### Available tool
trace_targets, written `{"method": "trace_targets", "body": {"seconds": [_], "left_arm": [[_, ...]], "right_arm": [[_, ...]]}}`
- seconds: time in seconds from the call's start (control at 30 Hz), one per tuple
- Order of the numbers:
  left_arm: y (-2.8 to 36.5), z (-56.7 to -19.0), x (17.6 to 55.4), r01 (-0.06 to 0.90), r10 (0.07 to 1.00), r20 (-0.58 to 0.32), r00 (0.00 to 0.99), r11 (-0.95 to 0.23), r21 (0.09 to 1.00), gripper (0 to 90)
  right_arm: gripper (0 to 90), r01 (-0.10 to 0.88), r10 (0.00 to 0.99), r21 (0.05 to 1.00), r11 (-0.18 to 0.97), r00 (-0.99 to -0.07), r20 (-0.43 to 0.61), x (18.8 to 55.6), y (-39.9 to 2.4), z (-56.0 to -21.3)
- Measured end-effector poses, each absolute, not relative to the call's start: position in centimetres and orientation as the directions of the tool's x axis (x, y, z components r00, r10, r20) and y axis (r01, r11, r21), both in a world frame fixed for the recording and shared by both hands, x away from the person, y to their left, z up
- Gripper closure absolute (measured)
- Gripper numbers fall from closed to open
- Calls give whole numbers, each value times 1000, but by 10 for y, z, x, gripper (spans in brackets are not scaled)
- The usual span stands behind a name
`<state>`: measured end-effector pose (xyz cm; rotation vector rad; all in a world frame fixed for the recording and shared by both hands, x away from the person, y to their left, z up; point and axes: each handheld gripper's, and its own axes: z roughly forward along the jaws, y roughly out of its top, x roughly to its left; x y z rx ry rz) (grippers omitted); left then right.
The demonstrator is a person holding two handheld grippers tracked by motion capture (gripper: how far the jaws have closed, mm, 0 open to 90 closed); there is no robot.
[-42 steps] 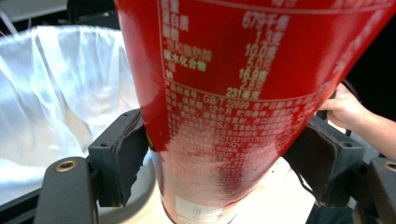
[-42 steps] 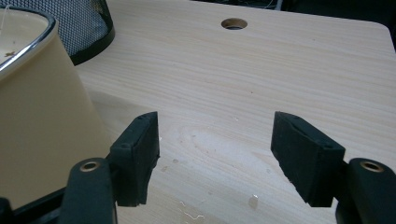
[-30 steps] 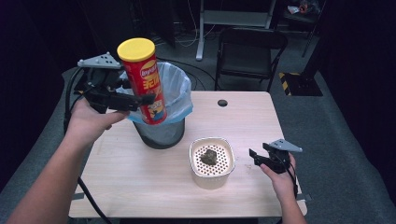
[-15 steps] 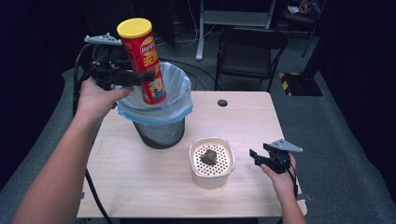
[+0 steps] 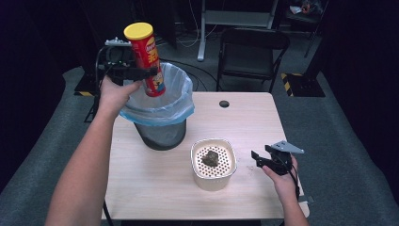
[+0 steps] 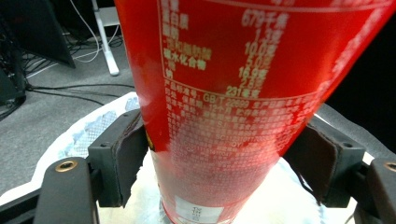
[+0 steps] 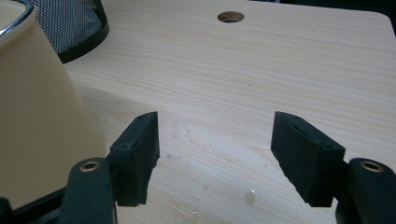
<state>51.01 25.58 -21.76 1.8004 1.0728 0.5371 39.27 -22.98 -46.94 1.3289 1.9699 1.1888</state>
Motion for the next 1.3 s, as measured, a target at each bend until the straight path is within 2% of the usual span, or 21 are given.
{"method": "trace_targets", "body": {"seconds": [0.27, 0.43, 0.47, 0.5, 0.63, 0.93, 1.3], "left_arm": [[260, -242, 525, 487, 867, -83, 491, -193, 852, 232], [257, -252, 531, 535, 875, -118, 470, -176, 826, 230], [256, -254, 532, 546, 883, -120, 453, -169, 820, 212], [256, -255, 532, 551, 892, -99, 440, -181, 815, 150], [262, -256, 527, 551, 903, -95, 418, -170, 817, 139], [278, -233, 499, 505, 868, -90, 489, -198, 840, 164], [291, -218, 450, 475, 813, -91, 575, -241, 846, 241]], "right_arm": [[321, 489, 908, 860, 147, -411, 78, 391, -231, -469], [321, 487, 905, 860, 154, -419, 76, 391, -230, -469], [321, 487, 904, 859, 157, -421, 73, 391, -229, -469], [321, 487, 904, 859, 158, -421, 73, 391, -228, -469], [321, 481, 901, 861, 165, -428, 66, 392, -228, -470], [321, 482, 902, 860, 168, -427, 62, 392, -228, -470], [321, 485, 904, 858, 171, -423, 58, 391, -228, -470]]}}
